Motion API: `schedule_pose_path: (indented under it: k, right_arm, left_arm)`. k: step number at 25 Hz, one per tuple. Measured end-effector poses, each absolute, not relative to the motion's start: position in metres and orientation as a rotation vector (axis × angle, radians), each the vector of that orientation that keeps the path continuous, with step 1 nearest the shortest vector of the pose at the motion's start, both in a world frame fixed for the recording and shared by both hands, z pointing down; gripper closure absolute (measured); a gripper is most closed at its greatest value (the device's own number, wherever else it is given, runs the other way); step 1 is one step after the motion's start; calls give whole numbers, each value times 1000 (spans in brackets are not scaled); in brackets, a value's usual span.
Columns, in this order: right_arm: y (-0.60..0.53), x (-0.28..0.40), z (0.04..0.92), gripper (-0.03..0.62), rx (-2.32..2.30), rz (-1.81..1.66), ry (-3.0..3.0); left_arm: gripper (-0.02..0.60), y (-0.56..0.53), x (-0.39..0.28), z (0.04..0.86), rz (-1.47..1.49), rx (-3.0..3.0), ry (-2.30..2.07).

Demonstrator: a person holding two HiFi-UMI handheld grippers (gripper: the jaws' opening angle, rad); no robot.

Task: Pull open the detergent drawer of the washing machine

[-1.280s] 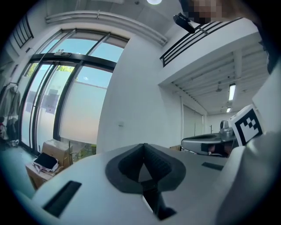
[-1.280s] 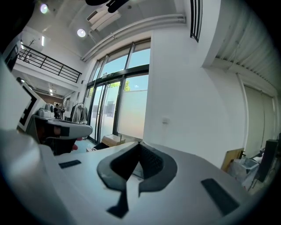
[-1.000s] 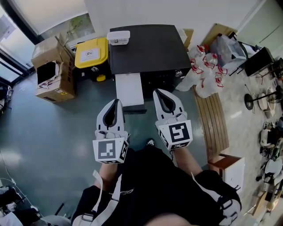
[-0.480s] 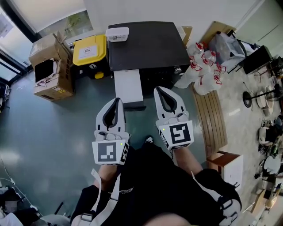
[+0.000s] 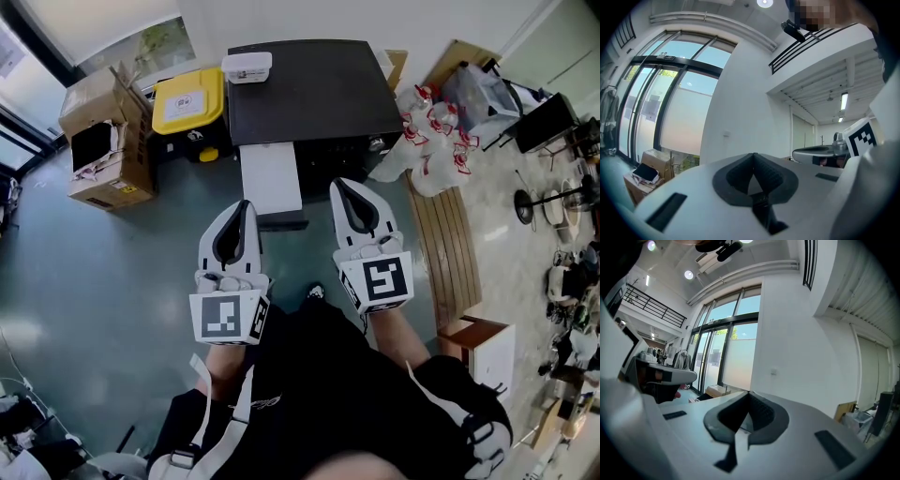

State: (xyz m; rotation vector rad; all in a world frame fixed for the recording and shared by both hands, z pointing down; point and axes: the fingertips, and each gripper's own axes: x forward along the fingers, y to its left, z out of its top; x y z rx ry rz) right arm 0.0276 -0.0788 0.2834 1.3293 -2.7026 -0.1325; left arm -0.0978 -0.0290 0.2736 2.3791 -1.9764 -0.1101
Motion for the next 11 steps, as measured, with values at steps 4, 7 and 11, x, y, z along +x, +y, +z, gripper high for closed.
schedule_pose_path:
  k: [4,7,11]
  right_arm:
    - [-80,33,286,586,1339,-132,-2691]
    - [-81,35,287,586,1339,-131,-2689]
    - [-80,37,290,586,1338,-130,-2687]
  left_arm:
    - [560,-30,-95,276,-110,2380,-1964]
    - [560,-32,-91,278,-108,2383,-1956]
    - [560,-33,-88,280,-114,2383,-1947]
